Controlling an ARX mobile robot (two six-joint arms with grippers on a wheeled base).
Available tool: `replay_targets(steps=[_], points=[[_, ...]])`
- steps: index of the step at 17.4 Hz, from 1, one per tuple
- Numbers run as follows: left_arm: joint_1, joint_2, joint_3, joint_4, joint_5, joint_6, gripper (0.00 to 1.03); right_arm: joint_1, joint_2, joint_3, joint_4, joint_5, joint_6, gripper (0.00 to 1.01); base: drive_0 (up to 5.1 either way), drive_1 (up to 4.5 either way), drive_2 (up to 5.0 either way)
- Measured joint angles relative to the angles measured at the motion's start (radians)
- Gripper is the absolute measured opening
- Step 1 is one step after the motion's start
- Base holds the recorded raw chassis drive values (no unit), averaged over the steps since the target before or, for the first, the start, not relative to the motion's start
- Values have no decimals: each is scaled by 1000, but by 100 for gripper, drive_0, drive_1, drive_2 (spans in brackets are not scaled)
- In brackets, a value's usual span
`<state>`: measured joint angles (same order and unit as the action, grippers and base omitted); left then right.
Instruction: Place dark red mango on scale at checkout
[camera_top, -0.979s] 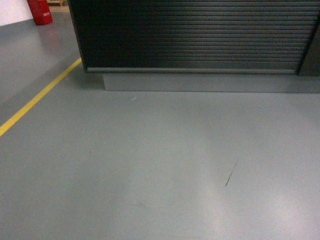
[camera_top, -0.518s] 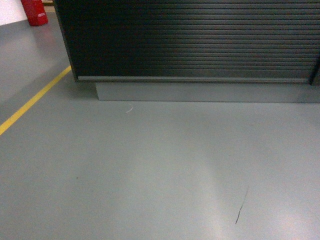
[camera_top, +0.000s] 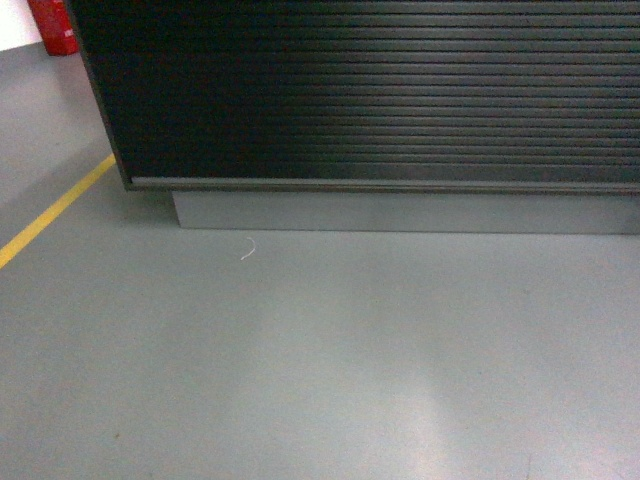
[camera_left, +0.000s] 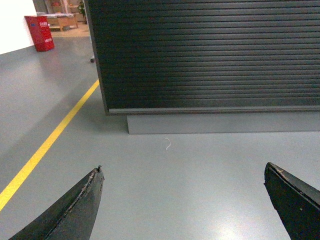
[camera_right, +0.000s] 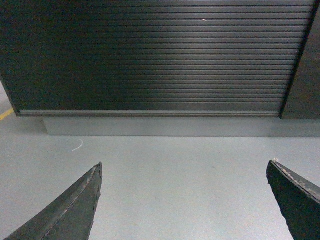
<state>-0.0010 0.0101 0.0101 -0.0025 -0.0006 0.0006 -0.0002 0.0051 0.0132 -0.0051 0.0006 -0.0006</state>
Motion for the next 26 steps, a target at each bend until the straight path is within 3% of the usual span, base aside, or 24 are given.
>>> replay_targets(steps=[26], points=[[0, 0, 0, 2, -1, 0, 98, 0, 0, 0, -2, 0, 0, 98, 3, 436, -430]])
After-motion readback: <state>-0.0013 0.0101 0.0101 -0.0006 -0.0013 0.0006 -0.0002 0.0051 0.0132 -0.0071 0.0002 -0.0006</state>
